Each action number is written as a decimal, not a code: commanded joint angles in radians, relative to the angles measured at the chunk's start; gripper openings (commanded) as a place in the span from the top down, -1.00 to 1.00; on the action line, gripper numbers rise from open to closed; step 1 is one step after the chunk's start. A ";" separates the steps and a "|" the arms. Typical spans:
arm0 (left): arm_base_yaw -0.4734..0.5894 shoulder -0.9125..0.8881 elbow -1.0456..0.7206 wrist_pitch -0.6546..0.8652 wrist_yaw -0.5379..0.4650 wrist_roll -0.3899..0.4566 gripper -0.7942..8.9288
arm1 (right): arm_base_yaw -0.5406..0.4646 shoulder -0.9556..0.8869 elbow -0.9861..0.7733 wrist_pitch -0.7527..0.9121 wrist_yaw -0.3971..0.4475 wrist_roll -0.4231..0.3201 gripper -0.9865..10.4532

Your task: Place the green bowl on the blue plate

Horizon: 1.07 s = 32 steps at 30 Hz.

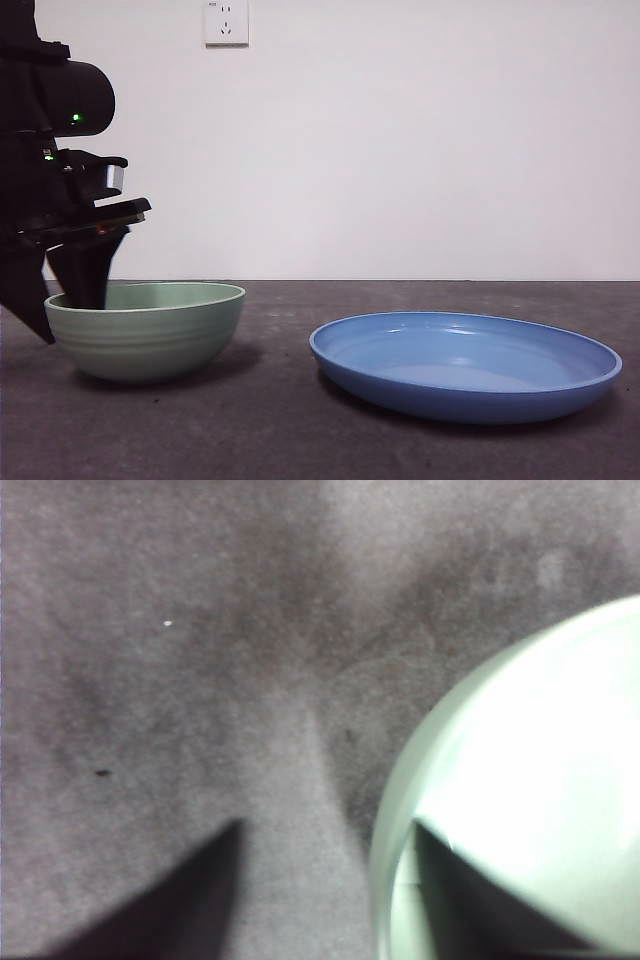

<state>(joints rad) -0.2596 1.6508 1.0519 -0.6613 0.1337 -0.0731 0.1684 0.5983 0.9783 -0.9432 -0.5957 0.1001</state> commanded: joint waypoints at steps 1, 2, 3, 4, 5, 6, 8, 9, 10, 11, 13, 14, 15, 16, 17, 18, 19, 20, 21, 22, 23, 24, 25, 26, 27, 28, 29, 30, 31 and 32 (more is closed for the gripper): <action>-0.005 0.018 0.020 0.005 0.005 -0.010 0.73 | 0.002 0.008 0.018 0.007 0.000 -0.011 -0.31; -0.006 0.018 0.020 0.004 0.005 -0.010 0.74 | 0.002 0.008 0.018 0.007 0.000 -0.010 -0.31; -0.006 0.018 0.020 0.004 0.005 -0.010 0.74 | 0.002 0.008 0.018 0.007 0.001 -0.011 -0.31; -0.007 0.018 0.020 0.004 0.005 -0.010 0.74 | 0.002 0.008 0.018 0.007 0.001 -0.011 -0.31; -0.008 0.018 0.021 0.004 0.005 -0.010 0.77 | 0.002 0.008 0.018 0.007 0.001 -0.011 -0.31; -0.008 0.018 0.023 0.003 0.005 -0.011 0.82 | 0.002 0.008 0.018 0.007 0.000 -0.011 -0.31; -0.011 0.018 0.036 -0.007 0.005 -0.019 0.82 | 0.002 0.008 0.018 0.007 0.001 -0.011 -0.31; -0.015 0.018 0.047 -0.016 0.005 -0.023 0.82 | 0.002 0.008 0.018 0.007 0.000 -0.011 -0.31; -0.021 0.018 0.062 -0.027 0.005 -0.026 0.82 | 0.002 0.008 0.018 0.007 0.001 -0.011 -0.31; -0.029 0.018 0.081 -0.042 0.005 -0.026 0.82 | 0.002 0.008 0.018 0.007 0.001 -0.011 -0.31; -0.050 0.018 0.134 -0.085 0.005 -0.044 0.82 | 0.002 0.008 0.018 0.007 0.001 -0.011 -0.31; -0.061 0.018 0.159 -0.104 0.005 -0.053 0.82 | 0.002 0.008 0.018 0.007 0.000 -0.011 -0.31; -0.075 0.018 0.187 -0.122 0.005 -0.055 0.82 | 0.002 0.008 0.018 0.007 0.001 -0.011 -0.31; -0.093 0.018 0.217 -0.139 0.005 -0.061 0.82 | 0.002 0.008 0.018 0.007 0.001 -0.011 -0.31; -0.112 0.020 0.248 -0.154 0.005 -0.071 0.82 | 0.002 0.008 0.018 0.007 0.001 -0.011 -0.31; -0.130 0.023 0.275 -0.164 0.005 -0.076 0.82 | 0.002 0.008 0.018 0.007 0.000 -0.011 -0.31; -0.156 0.027 0.306 -0.173 0.005 -0.078 0.82 | 0.002 0.008 0.018 0.007 0.001 -0.011 -0.31; -0.176 0.035 0.331 -0.178 0.005 -0.079 0.82 | 0.002 0.008 0.018 0.007 0.001 -0.011 -0.31; -0.195 0.043 0.354 -0.182 0.005 -0.080 0.82 | 0.002 0.008 0.018 0.008 0.001 -0.011 -0.31; -0.220 0.058 0.382 -0.184 0.005 -0.082 0.82 | 0.002 0.008 0.018 0.008 0.001 -0.011 -0.31; -0.244 0.074 0.407 -0.181 0.005 -0.085 0.82 | 0.002 0.008 0.018 0.008 0.001 -0.011 -0.31; -0.264 0.087 0.427 -0.180 0.005 -0.091 0.82 | 0.002 0.008 0.018 0.008 0.001 -0.011 -0.31; -0.288 0.107 0.449 -0.176 0.005 -0.098 0.82 | 0.002 0.008 0.018 0.010 0.001 -0.011 -0.31; -0.312 0.128 0.471 -0.173 0.005 -0.101 0.82 | 0.002 0.008 0.018 0.010 0.001 -0.011 -0.31; -0.333 0.146 0.489 -0.174 0.005 -0.101 0.82 | 0.002 0.008 0.018 0.011 0.001 -0.011 -0.31; -0.361 0.172 0.512 -0.173 0.005 -0.102 0.82 | 0.002 0.008 0.018 0.013 0.001 -0.011 -0.31; -0.381 0.194 0.530 -0.172 0.005 -0.101 0.82 | 0.002 0.008 0.018 0.014 0.001 -0.011 -0.31; -0.399 0.215 0.548 -0.174 0.005 -0.101 0.82 | 0.002 0.008 0.018 0.016 0.001 -0.011 -0.31; -0.419 0.239 0.569 -0.176 0.005 -0.101 0.82 | 0.002 0.008 0.018 0.016 0.001 -0.011 -0.31; -0.438 0.262 0.587 -0.175 0.006 -0.101 0.82 | 0.002 0.008 0.018 0.016 0.001 -0.011 -0.31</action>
<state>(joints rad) -0.6788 1.8832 1.6012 -0.8425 0.1356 -0.1677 0.1684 0.5983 0.9783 -0.9382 -0.5953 0.1001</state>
